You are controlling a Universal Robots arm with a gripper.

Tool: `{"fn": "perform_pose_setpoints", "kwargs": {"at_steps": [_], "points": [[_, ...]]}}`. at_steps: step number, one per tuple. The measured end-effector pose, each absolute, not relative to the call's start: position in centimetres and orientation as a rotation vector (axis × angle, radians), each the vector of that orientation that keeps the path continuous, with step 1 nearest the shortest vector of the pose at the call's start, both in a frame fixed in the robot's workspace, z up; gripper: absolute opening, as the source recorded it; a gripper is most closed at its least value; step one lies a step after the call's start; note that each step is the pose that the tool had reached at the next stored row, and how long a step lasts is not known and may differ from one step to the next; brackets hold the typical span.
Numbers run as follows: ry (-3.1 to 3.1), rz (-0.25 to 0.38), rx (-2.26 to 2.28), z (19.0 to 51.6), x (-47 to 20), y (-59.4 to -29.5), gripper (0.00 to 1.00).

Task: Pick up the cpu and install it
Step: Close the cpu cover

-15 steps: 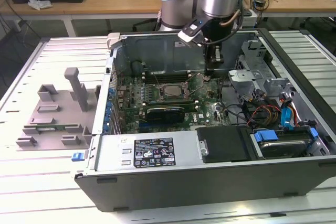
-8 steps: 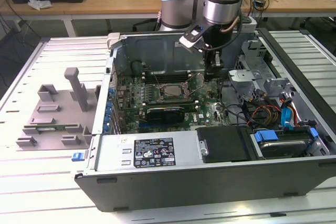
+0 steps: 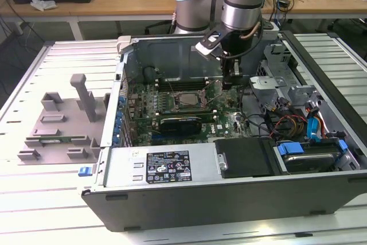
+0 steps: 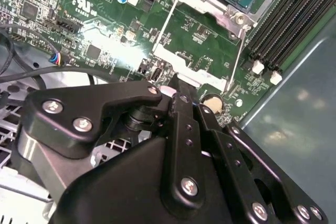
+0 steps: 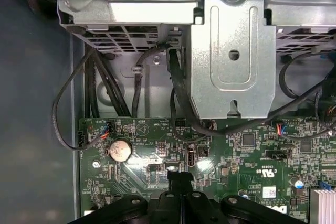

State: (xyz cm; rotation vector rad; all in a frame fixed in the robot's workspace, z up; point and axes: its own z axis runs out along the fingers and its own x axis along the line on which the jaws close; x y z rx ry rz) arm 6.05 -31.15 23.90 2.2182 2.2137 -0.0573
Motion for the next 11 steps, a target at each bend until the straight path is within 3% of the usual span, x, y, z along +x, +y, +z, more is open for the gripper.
{"fn": "perform_pose_setpoints", "kwargs": {"at_steps": [11], "points": [[2.202, -0.032, 2.207, 24.0, 3.5, -30.9, 0.11]]}}
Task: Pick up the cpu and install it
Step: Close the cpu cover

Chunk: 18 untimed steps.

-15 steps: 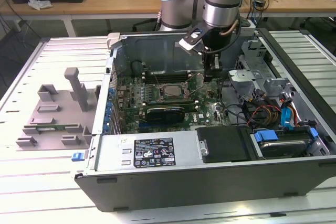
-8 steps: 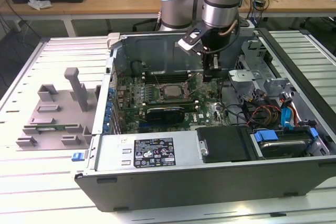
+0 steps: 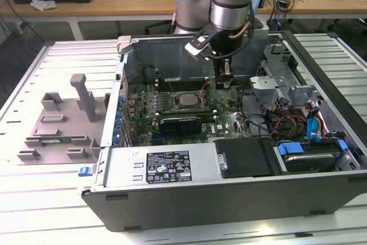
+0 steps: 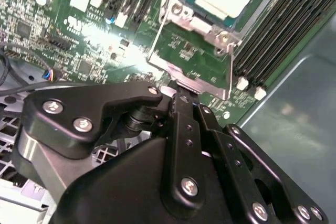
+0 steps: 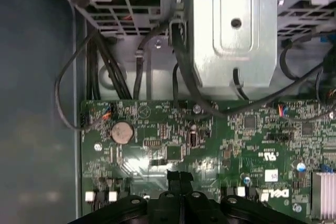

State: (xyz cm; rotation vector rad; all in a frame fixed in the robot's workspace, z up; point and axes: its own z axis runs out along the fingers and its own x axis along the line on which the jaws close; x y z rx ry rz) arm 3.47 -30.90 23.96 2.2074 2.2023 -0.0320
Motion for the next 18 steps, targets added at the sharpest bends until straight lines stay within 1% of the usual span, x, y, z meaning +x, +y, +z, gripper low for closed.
{"fn": "perform_pose_setpoints", "kwargs": {"at_steps": [4, 13, 18], "points": [[2.198, -0.022, 2.203, 24.0, 2.4, -30.7, 0.11], [2.198, -0.022, 2.203, 23.9, 2.1, -30.7, 0.11], [2.205, -0.037, 2.210, 23.8, 2.1, -30.6, 0.11]]}}
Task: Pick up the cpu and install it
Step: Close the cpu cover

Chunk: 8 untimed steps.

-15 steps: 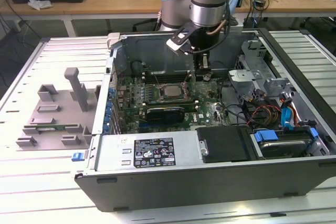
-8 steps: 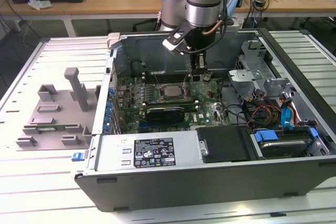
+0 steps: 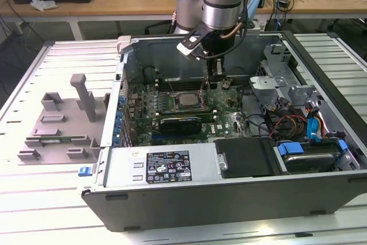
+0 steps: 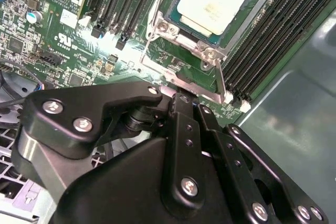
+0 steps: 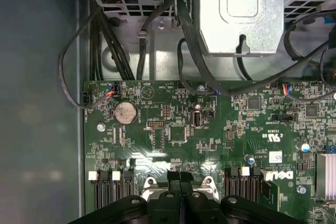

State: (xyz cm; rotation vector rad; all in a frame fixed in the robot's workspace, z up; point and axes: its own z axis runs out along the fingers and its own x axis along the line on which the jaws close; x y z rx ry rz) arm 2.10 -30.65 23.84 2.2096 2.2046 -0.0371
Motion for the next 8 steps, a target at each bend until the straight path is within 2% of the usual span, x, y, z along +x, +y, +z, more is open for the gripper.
{"fn": "perform_pose_setpoints", "kwargs": {"at_steps": [8], "points": [[2.205, -0.038, 2.210, 23.77, 1.42, -30.65, 0.11]]}}
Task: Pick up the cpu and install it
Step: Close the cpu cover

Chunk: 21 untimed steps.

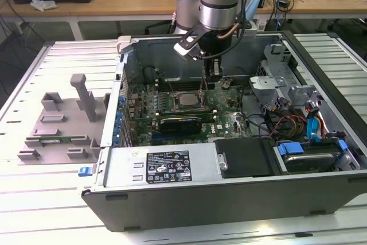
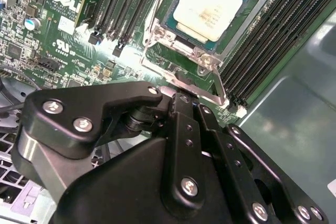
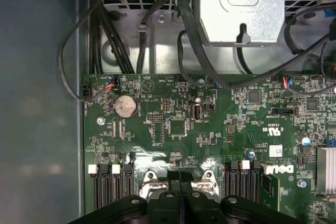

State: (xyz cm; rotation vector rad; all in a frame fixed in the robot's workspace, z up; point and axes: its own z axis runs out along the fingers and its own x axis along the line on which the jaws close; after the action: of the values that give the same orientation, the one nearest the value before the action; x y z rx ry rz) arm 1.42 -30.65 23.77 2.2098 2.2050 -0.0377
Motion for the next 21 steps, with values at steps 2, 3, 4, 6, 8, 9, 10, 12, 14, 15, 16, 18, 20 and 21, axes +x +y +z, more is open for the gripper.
{"fn": "perform_pose_setpoints", "kwargs": {"at_steps": [2, 3, 4, 6, 8, 9, 10, 12, 14, 15, 16, 18, 20, 21], "points": [[2.205, -0.038, 2.210, 23.77, 1.38, -30.65, 0.11], [2.205, -0.038, 2.210, 23.77, 1.38, -30.65, 0.11], [2.205, -0.038, 2.210, 23.76, 1.36, -30.65, 0.11], [2.211, -0.049, 2.216, 23.72, 1.37, -30.64, 0.11], [2.214, -0.058, 2.219, 23.73, 1.37, -30.65, 0.11], [2.215, -0.058, 2.219, 23.73, 1.37, -30.65, 0.11], [2.215, -0.059, 2.219, 23.73, 1.37, -30.65, 0.11], [2.215, -0.059, 2.219, 23.72, 1.24, -30.65, 0.11], [2.215, -0.059, 2.219, 23.71, 1.15, -30.65, 0.11], [2.215, -0.059, 2.219, 23.71, 1.11, -30.65, 0.11], [2.215, -0.059, 2.219, 23.70, 1.08, -30.65, 0.11], [2.215, -0.059, 2.219, 23.70, 1.07, -30.65, 0.11], [2.215, -0.059, 2.219, 23.70, 1.06, -30.65, 0.11], [2.215, -0.059, 2.219, 23.70, 1.05, -30.65, 0.11]]}}
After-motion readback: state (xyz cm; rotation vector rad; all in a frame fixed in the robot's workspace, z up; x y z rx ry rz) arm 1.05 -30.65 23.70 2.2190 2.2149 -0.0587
